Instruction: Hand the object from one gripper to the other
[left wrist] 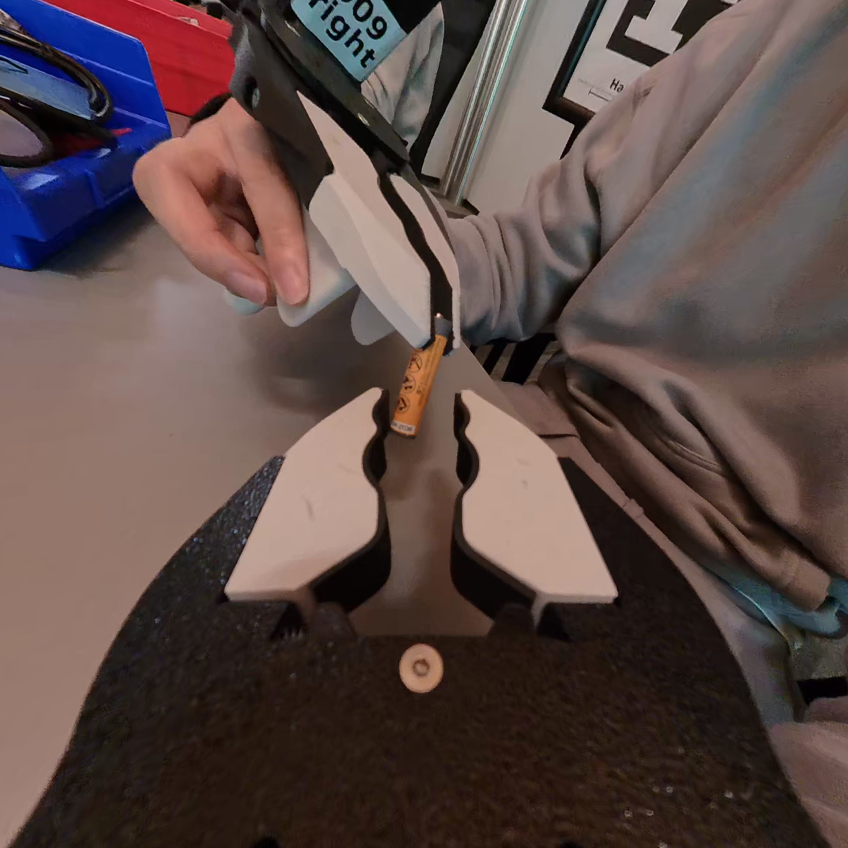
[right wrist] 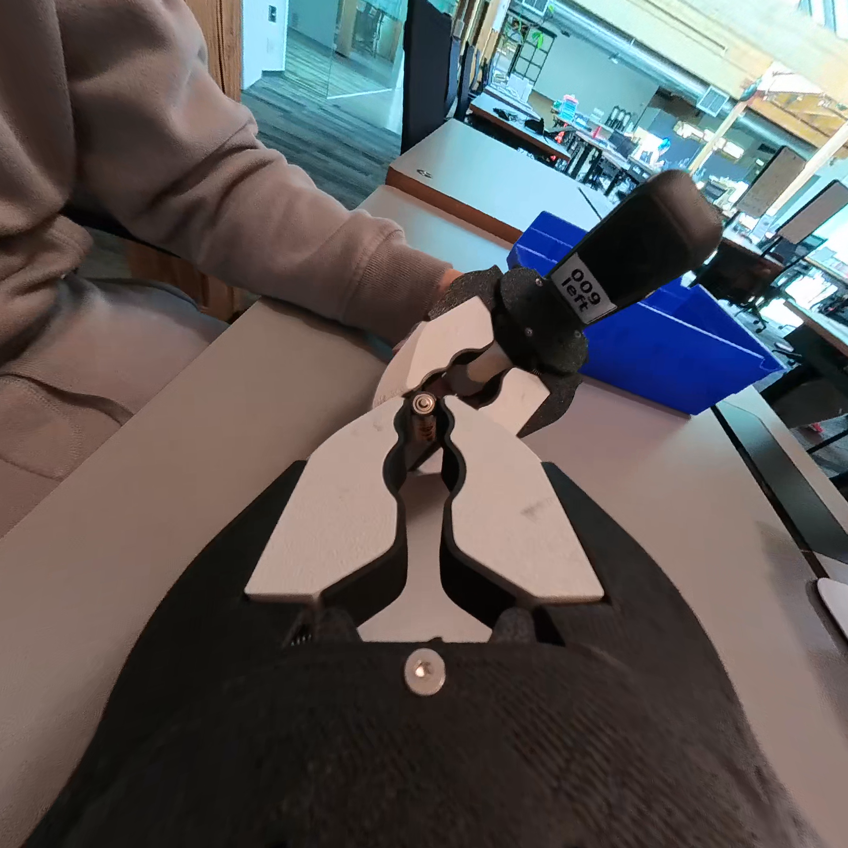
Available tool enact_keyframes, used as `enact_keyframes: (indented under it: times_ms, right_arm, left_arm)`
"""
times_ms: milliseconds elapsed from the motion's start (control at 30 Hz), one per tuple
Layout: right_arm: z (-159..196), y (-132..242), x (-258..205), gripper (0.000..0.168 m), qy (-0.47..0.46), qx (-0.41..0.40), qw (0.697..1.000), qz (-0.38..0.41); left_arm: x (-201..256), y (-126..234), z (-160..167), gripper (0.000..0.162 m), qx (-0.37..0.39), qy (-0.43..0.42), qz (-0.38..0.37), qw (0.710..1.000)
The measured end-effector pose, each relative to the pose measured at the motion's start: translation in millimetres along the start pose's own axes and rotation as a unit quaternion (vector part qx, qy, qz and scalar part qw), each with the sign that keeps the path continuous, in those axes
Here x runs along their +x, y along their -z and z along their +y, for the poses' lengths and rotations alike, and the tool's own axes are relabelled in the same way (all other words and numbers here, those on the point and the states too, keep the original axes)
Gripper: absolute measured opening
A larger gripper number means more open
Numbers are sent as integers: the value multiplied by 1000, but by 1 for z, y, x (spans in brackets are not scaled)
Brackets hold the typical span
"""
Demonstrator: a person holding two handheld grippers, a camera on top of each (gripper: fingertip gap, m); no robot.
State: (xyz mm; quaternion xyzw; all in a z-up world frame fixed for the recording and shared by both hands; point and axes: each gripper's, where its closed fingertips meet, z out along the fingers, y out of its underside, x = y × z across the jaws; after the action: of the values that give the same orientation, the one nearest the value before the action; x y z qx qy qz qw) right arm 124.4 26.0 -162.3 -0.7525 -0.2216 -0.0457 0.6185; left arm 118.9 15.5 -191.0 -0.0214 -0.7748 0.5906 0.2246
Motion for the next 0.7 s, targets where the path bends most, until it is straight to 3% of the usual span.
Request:
enact_keyframes:
  times_ms: [67,167,267,333,400,467,533,600,700]
  right_arm:
    - [4,1,2,10,-14,-9,1000,2]
    - [9,1,6,10,-36,-23,999,7]
    - [16,1,7,10,-48,-39,998,9]
    - [22,3,22,12,-73,-49,994,59]
    - [23,9,48,39,-134,-27,981,136]
    - [21,16,69,63,-227,18,956,183]
    - [16,23,84,79,-337,88,916,197]
    - [7,24,86,76,-423,161,878,153]
    - [-3,24,84,70,-485,215,842,100]
  left_arm:
    - [-6,3,-3,29,12,4,-16,1000]
    - [-14,5,-3,13,9,-16,-48,999]
    - [-19,5,1,12,-14,-55,-77,995]
    - [-30,7,0,10,-24,-89,-124,988]
    - [-43,13,-9,10,-9,-120,-182,976]
    - [-58,25,-29,10,33,-181,-273,944]
    - [-71,46,-53,10,85,-248,-393,881]
    - [-74,59,-64,10,93,-298,-468,827]
    - [-71,59,-70,10,56,-367,-513,774]
